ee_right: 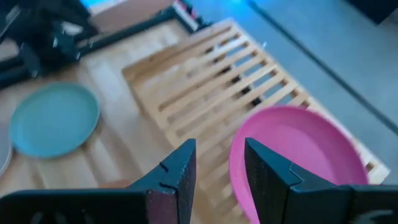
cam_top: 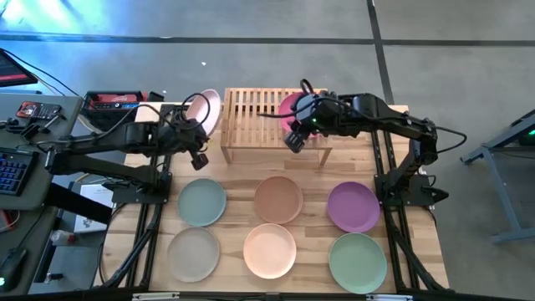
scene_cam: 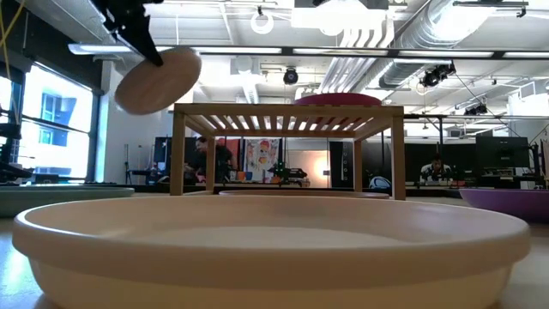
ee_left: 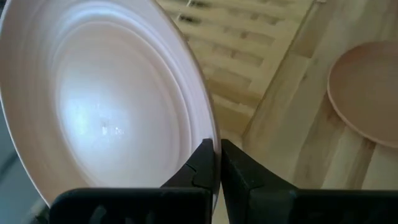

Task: Place and stack plates onto a shelf
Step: Stack the orange plate on top of the pink plate on the shelf

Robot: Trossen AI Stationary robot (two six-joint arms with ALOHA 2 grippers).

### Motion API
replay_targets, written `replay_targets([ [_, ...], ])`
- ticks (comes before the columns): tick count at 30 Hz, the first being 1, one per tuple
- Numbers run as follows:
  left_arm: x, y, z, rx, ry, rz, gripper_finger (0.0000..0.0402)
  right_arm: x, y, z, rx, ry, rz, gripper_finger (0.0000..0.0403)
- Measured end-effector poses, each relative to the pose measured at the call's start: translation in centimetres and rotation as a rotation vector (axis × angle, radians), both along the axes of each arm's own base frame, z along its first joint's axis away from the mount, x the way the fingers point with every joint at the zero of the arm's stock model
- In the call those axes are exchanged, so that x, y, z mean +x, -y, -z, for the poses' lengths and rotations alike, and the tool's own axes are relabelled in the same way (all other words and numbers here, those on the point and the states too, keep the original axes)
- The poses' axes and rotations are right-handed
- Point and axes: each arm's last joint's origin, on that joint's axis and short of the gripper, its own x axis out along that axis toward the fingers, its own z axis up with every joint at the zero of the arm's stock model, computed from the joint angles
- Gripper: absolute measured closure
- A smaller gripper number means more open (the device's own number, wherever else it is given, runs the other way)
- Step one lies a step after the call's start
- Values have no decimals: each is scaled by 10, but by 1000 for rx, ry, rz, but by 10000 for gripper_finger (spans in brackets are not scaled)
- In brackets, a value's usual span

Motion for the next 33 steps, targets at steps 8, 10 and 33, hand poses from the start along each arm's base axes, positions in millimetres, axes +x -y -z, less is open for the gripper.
replay_targets([
  [8, 2, 2, -24, 191, -96, 227, 399, 9, 10, -12, -82, 149, 65, 290],
  [10, 5, 3, -28, 226, -119, 274, 399, 11, 15, -16, -92, 195, 75, 290],
  [33, 95, -5, -16, 376, -513, 459, 398, -1, 77, -16, 126, 336, 295, 290],
])
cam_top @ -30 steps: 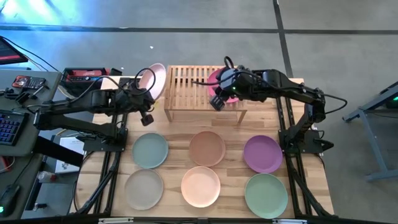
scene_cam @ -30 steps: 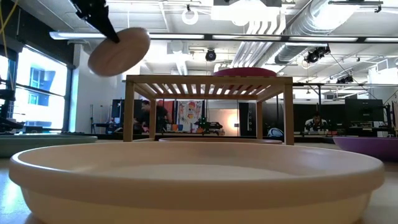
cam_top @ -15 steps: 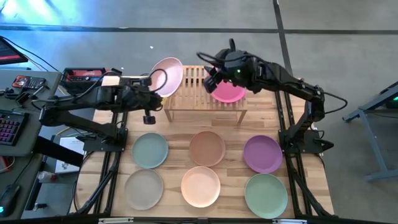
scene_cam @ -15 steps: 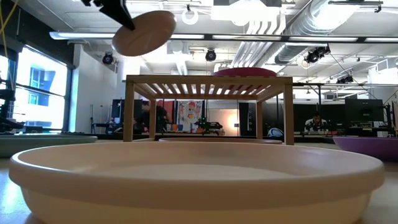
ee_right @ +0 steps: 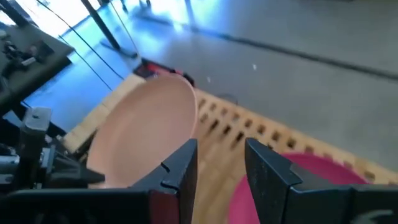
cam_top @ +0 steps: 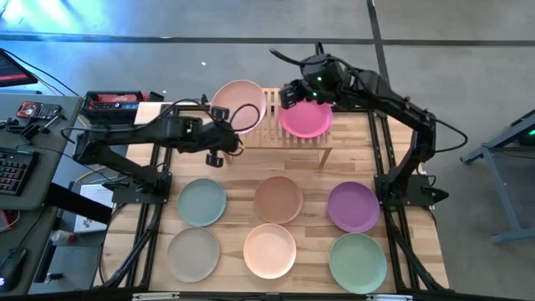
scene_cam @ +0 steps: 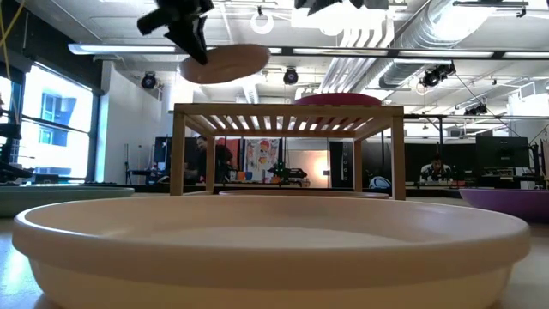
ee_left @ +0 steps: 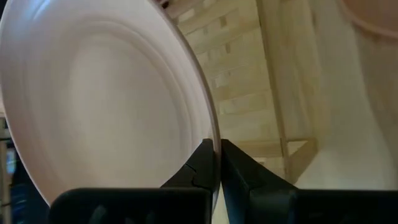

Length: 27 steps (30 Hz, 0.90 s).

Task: Place and stack plates onto a shelf
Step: Stack the orange plate on top of the pink plate on the shelf

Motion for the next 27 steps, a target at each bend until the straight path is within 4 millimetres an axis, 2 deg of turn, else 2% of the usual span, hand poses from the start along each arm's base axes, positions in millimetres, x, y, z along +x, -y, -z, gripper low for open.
replay_targets([
  [6, 13, 4, 12, 57, -73, 27, 398, -8, 8, 7, 83, -37, 49, 290],
  [12, 27, 13, 14, 135, -50, 71, 398, -9, 10, 10, 151, -36, 26, 290],
  [19, 33, 21, 9, 220, -15, 108, 398, 4, 10, 20, 198, -59, -24, 290],
  [27, 33, 25, 8, 276, -51, 139, 398, 19, 13, 35, 231, -101, -53, 290],
])
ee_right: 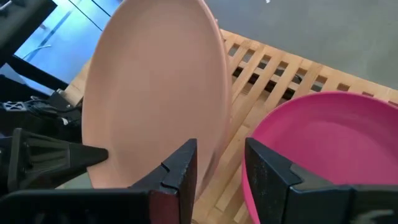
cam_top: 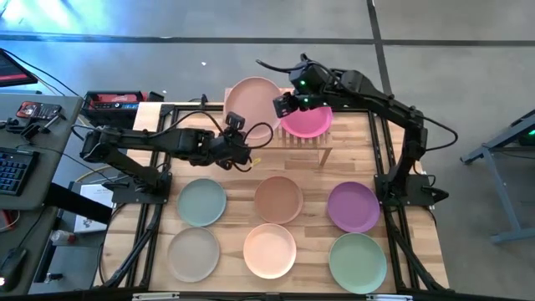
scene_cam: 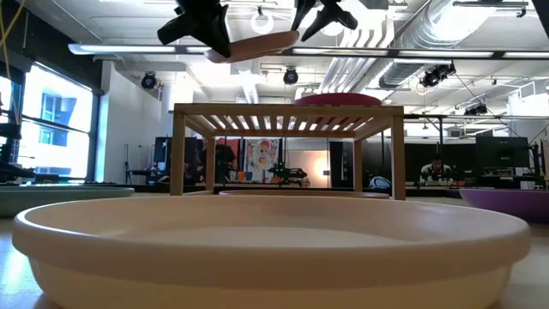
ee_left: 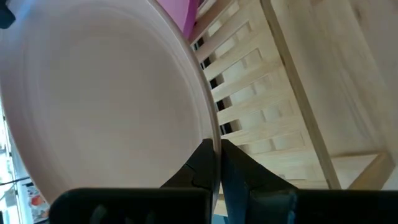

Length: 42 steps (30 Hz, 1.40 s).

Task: Place and stack plates onto a shelf
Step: Stack the orange plate on top of the pink plate on the shelf

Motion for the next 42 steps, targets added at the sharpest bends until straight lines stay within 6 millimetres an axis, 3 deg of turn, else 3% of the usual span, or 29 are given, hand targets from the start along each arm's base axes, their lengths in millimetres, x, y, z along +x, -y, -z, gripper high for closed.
replay_targets([
  [19, 3, 2, -3, 33, 22, 19, 398, 1, -1, 1, -10, -5, 5, 292],
  [22, 3, 2, -3, 32, 21, 18, 398, 1, -1, 1, -13, -8, 2, 310],
  [29, 3, 3, -3, 30, 24, 21, 398, 1, -1, 0, -34, -18, -18, 395],
  [42, 3, 3, -3, 29, 25, 18, 378, 1, -1, 1, -29, -26, -20, 401],
])
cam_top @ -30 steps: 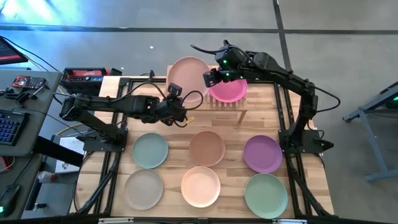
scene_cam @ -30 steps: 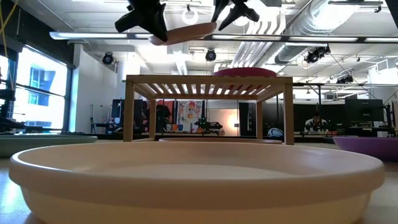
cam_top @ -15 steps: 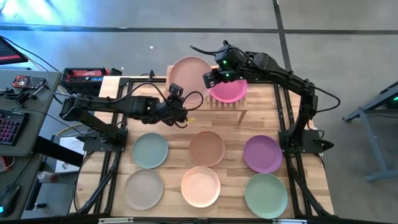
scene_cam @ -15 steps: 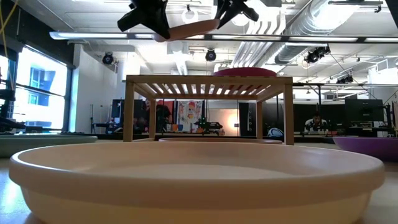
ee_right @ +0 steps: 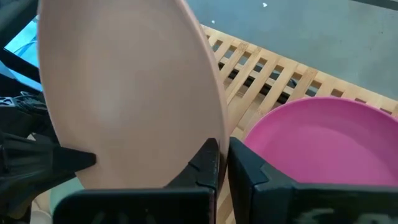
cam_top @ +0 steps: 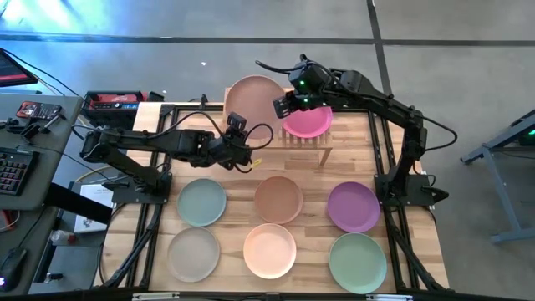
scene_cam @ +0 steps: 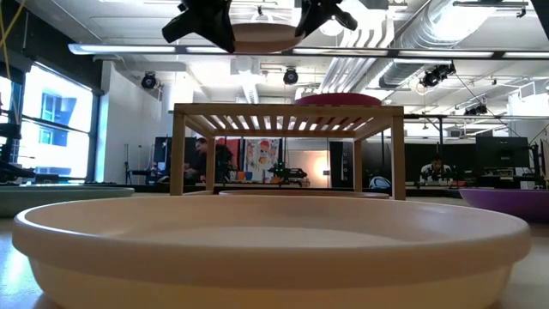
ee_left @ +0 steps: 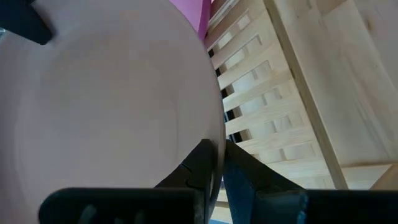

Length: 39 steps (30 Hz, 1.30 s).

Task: Place and stack plates onto a shelf
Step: Stack the orange plate on top of the pink plate on the shelf

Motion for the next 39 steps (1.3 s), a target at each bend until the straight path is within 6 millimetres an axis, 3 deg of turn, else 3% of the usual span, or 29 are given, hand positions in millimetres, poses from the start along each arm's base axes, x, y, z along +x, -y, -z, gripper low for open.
replay_targets([
  [12, 0, 0, 1, -41, 22, -5, 336, -2, -1, 1, 20, -13, 8, 403],
  [20, 0, 1, 1, -147, 142, -95, 298, -4, -1, 3, 20, -48, 18, 403],
  [28, 0, 1, 0, -164, 219, -172, 295, -10, 3, 6, 33, -95, 34, 402],
  [39, -1, 22, 1, -163, 198, -95, 295, -27, 24, 1, 34, -102, 70, 402],
])
